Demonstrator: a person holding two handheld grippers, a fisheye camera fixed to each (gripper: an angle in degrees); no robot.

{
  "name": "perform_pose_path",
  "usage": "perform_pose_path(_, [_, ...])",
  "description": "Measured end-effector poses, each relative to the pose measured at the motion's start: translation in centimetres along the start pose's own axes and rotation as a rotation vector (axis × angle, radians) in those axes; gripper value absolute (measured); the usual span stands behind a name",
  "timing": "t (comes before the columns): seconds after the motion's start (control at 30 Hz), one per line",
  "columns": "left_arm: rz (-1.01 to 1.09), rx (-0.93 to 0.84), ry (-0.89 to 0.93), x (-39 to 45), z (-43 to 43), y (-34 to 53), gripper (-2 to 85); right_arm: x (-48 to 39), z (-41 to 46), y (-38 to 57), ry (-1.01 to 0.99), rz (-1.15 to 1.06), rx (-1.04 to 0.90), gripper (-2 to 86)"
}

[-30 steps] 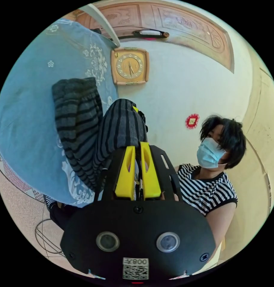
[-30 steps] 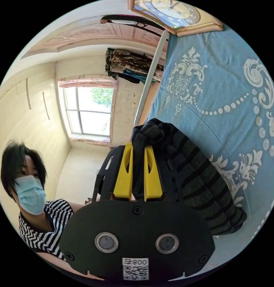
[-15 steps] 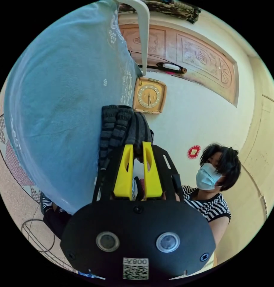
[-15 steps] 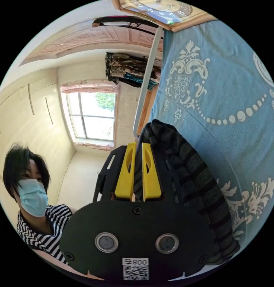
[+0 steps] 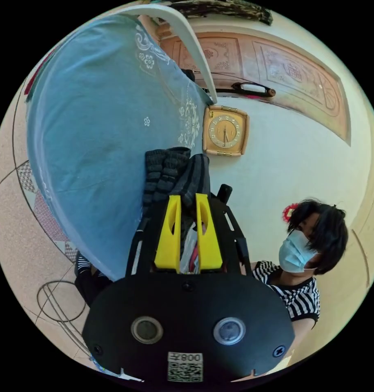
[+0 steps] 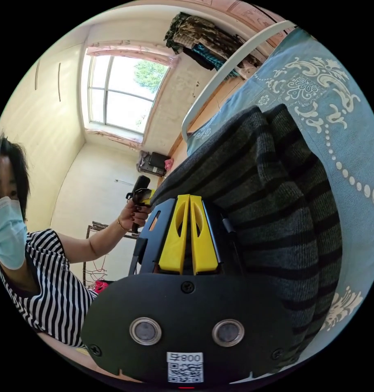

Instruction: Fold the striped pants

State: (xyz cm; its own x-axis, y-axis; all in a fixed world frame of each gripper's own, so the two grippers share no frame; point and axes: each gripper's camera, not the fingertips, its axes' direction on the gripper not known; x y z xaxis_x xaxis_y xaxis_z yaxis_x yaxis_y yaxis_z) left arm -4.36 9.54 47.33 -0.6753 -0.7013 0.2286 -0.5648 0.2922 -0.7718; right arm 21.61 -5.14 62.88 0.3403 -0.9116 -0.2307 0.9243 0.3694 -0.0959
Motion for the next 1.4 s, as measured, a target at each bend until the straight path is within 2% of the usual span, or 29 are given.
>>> perform_pose_path(0.03, [0.005, -0.012, -0.069, 0.9, 0.3, 0.5, 6.5, 0.3, 0.5, -0.3, 0.0, 0.008, 0.001, 0.0])
perform_pose_path(0.1, [0.008, 0.022, -0.085, 1.7, 0.2, 1.5, 5.8, 0.4, 1.0, -0.6, -0.008, 0.02, 0.009, 0.0])
perform_pose_path(0.2, [0.119, 0.151, -0.113, 4.1, 0.0, 4.3, 2.7, -0.6, 1.3, -0.8, -0.016, -0.026, 0.044, 0.0])
perform_pose_path(0.3, [0.354, 0.127, -0.199, 8.8, 3.7, 7.7, 1.0, -2.0, 0.9, -1.0, 0.079, -0.069, 0.114, 0.0])
perform_pose_path(0.43, [0.587, 0.004, -0.473, 12.1, 12.9, 10.3, 0.4, -1.3, 1.8, -2.8, 0.227, -0.041, 0.13, 0.0])
perform_pose_path(0.53, [0.586, -0.002, -0.721, 10.3, 16.7, 10.4, 0.2, -0.3, 3.7, -4.1, 0.268, -0.036, 0.067, 0.0])
perform_pose_path(0.77, [0.472, 0.043, -0.553, 7.8, 19.1, 12.7, 0.1, -0.9, 4.2, -3.9, 0.237, -0.022, 0.094, 0.0])
perform_pose_path(0.83, [0.57, 0.058, -0.546, 9.6, 20.0, 14.4, 0.2, -1.6, 3.4, -3.1, 0.271, -0.033, 0.141, 0.0])
perform_pose_path(0.9, [0.666, 0.052, -0.624, 11.2, 21.6, 15.8, 0.2, -1.7, 2.9, -2.6, 0.326, -0.023, 0.177, 0.0])
perform_pose_path(0.93, [0.722, 0.037, -0.719, 11.8, 23.1, 16.5, 0.3, -1.6, 2.8, -2.5, 0.376, -0.009, 0.181, 0.0])
perform_pose_path(0.97, [0.754, -0.003, -0.843, 11.6, 24.8, 16.8, 0.3, -1.2, 3.2, -2.7, 0.424, 0.0, 0.153, 0.0])
perform_pose_path(1.03, [0.754, -0.071, -0.964, 10.3, 27.2, 16.9, 0.3, -0.5, 4.6, -3.0, 0.473, -0.009, 0.092, 0.1])
perform_pose_path(1.2, [0.792, -0.037, -0.998, 9.4, 28.9, 18.3, 0.2, -1.5, 5.6, -2.9, 0.595, -0.064, 0.056, 0.1])
perform_pose_path(1.27, [0.736, -0.02, -0.962, 9.7, 28.4, 18.6, 0.2, -1.7, 4.6, -2.4, 0.557, -0.054, 0.057, 0.1])
perform_pose_path(1.4, [0.777, 0.034, -0.915, 11.2, 27.6, 20.6, 0.1, -3.4, 1.8, 0.8, 0.498, -0.091, 0.115, 0.1])
